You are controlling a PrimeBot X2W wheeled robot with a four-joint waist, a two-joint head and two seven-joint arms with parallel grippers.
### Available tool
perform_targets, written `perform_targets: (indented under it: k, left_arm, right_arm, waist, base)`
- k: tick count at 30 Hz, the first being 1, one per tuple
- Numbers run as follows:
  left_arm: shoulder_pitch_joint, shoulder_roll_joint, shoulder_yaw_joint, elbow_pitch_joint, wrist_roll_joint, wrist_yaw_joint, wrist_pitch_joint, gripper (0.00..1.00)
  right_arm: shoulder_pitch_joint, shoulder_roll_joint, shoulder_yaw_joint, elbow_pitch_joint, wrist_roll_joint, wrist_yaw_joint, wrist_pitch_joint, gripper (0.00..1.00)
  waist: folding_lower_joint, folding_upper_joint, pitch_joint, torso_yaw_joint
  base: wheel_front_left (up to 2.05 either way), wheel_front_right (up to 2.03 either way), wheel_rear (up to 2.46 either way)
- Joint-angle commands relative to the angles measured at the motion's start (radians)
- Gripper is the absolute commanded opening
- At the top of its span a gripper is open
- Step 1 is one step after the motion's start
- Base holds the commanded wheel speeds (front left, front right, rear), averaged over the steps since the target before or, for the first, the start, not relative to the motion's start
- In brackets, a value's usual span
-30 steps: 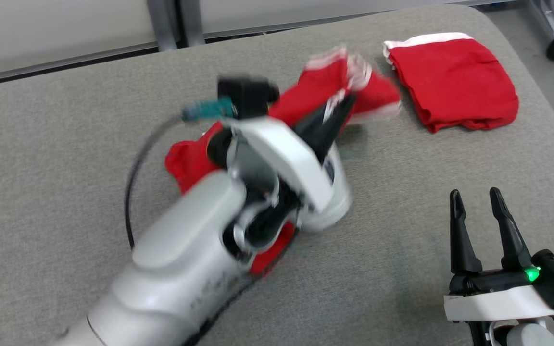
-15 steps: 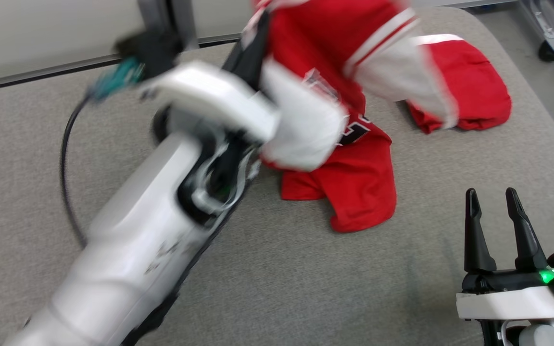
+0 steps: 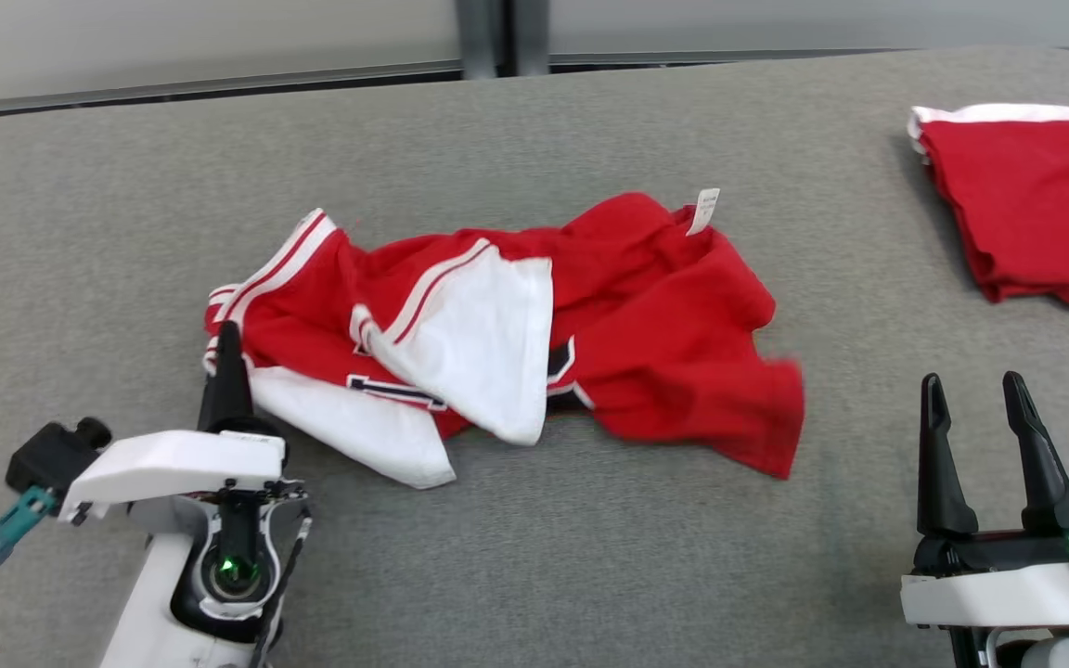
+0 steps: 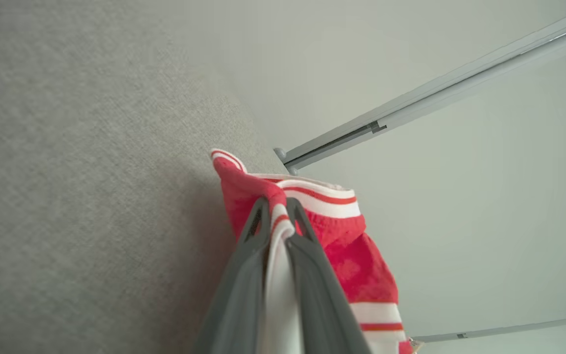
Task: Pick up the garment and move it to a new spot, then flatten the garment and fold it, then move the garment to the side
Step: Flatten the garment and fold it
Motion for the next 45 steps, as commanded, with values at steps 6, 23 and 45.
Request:
perform_targets:
  k: [6,23,45]
  left_arm:
    - [0.02,0.002,0.112,-0.048,0.056,-0.014,-0.001,0.0]
    - [0.171,-0.054,0.171,-0.178,0.674,-0.033,-0.001,1.0]
    - [0.169,-0.081,-0.064,0.022,0.86,-0.044,0.094,1.0]
  right_arm:
    - [0.006,-0.003,0.008,0.002,-0.016,-0.002,-0.001,1.0]
    - [0.023,-0.008,0.018,0.014,-0.009,-0.002,-0.001,1.0]
    - [0.028,-0.028,0.047,0.02,-0.003,-0.002,-0.001,1.0]
  waist:
    - [0.0,0.0,-0.008,0.055]
    - [0.0,0.0,-0.026,0.073]
    - [0.0,0.0,-0.055,0.072]
  base:
    - [0.0,0.0,0.0]
    - [0.0,0.0,0.0]
    - [0.0,0.0,0.0]
